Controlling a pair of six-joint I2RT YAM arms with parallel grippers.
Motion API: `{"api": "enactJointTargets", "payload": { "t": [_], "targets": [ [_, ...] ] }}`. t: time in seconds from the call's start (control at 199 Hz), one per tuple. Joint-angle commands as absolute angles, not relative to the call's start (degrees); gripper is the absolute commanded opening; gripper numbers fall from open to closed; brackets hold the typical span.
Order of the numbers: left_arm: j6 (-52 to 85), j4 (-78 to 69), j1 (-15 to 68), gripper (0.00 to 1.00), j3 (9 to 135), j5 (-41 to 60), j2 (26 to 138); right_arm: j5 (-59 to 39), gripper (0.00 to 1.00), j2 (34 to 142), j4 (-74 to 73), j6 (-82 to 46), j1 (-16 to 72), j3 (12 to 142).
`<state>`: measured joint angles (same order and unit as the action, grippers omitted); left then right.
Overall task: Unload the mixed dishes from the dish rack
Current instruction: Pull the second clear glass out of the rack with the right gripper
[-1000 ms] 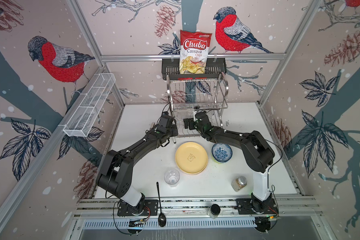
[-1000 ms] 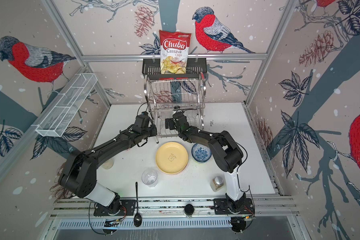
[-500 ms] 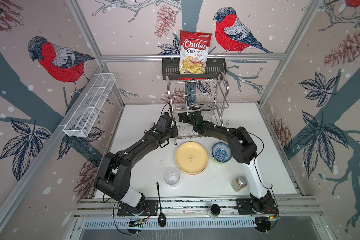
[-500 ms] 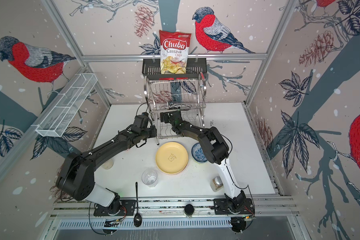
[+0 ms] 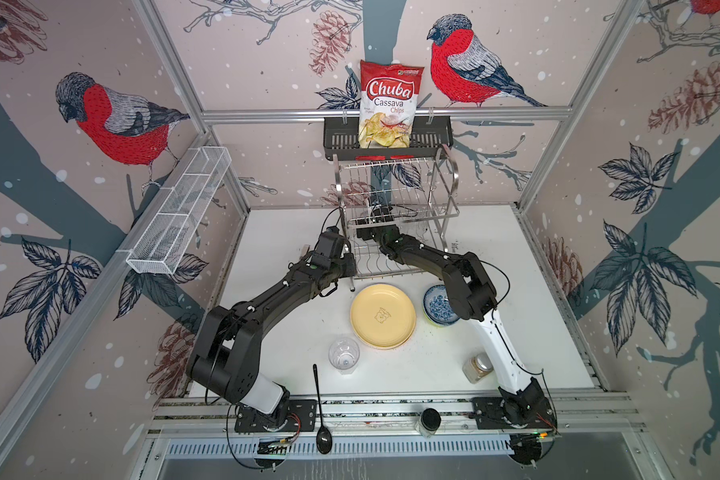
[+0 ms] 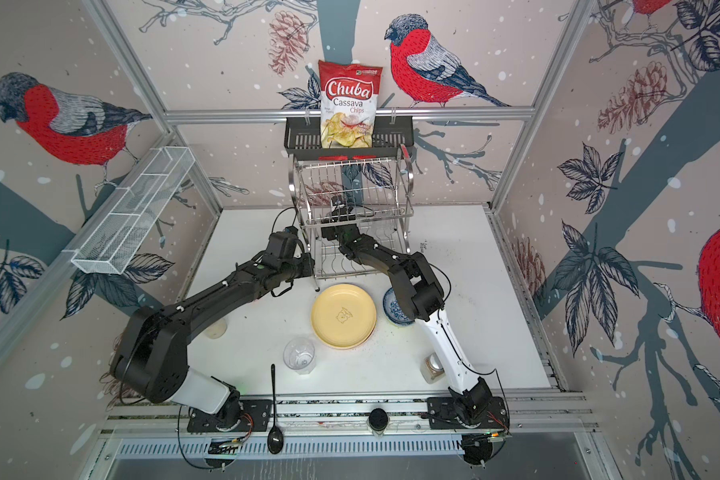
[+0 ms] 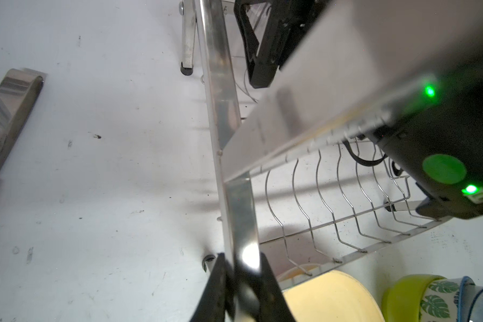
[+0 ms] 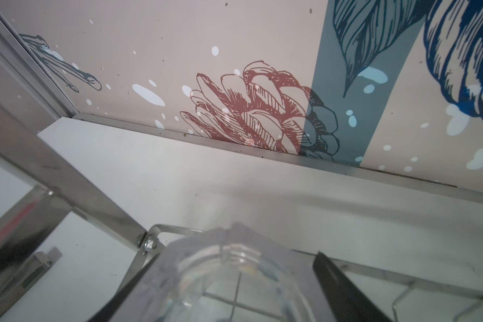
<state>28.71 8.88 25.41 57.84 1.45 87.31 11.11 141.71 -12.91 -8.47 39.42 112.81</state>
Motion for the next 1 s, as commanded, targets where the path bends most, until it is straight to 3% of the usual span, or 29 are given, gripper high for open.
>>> {"api": "enactJointTargets", "payload": {
  "t": [0.0,0.105,0.306,0.667,0.998],
  "targets": [
    [31.3,6.9,25.5,0.12,57.7,3.0,86.9,9.1,0.64,141.2,-12.7,-9.1,39.4,113.3],
    [31.5,6.1,25.5,0.12,57.5,3.0,86.9,7.7,0.51,139.4,-12.4,-10.0,39.6,110.6],
    [31.9,6.0,25.5,0.12,57.5,2.2,87.1,7.3,0.38,131.6,-16.6,-12.0,40.7,98.1],
    [32.6,6.0,25.4,0.12,57.5,1.4,88.1,7.4,0.34,114.9,-28.7,-20.3,42.4,74.1],
    [32.9,7.7,25.4,0.12,55.1,-0.5,86.8,-2.6,0.33,106.2,-32.5,-34.0,39.7,67.2]
  ]
}}
